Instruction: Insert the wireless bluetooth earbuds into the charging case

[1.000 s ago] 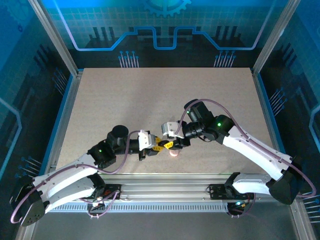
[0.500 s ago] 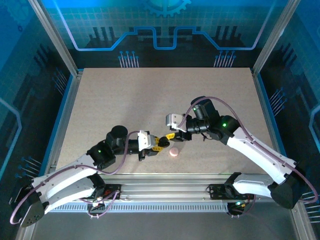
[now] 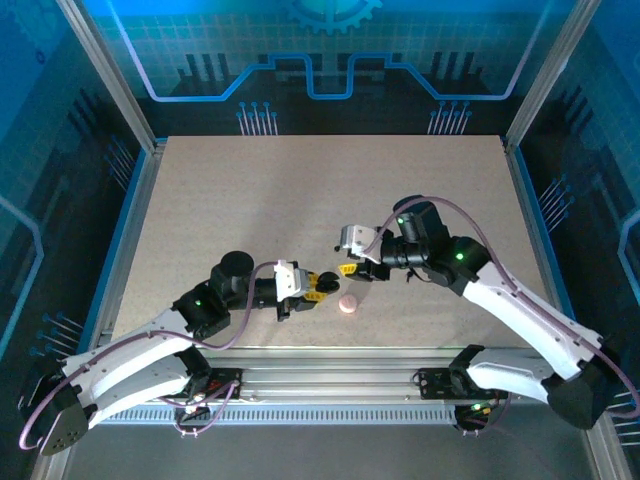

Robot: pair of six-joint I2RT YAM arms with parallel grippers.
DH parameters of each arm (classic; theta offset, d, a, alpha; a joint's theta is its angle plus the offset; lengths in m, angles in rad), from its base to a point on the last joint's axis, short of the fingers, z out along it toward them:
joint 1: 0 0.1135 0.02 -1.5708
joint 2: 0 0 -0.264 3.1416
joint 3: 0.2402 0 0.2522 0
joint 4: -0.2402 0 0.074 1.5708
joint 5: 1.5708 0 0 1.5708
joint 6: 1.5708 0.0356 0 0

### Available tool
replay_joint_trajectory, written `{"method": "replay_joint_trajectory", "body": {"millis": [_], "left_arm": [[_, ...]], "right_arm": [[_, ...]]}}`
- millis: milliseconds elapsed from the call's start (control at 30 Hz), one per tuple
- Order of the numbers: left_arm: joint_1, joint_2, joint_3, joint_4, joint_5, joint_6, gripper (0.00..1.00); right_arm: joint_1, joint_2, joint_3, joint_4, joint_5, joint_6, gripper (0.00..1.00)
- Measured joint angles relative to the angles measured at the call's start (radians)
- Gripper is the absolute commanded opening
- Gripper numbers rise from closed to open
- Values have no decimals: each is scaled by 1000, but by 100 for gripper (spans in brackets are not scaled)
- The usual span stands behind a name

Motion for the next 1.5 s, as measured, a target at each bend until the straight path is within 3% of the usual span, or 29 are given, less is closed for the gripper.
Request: {"method": "replay_joint_trajectory", "body": {"millis": [233, 600, 1233, 1500], "left_arm": [[0, 0, 0, 23, -3, -18, 18], [0, 1, 0, 23, -3, -18, 18], [0, 1, -3, 33, -26, -19, 17], [0, 1, -29, 84, -55, -48, 14]], "right_arm": [[4, -99, -45, 28, -58, 19, 52], [43, -9, -47, 43, -105, 23, 53], [47, 27, -36, 80, -37, 69, 53], [37, 22, -36, 87, -37, 82, 58]]}}
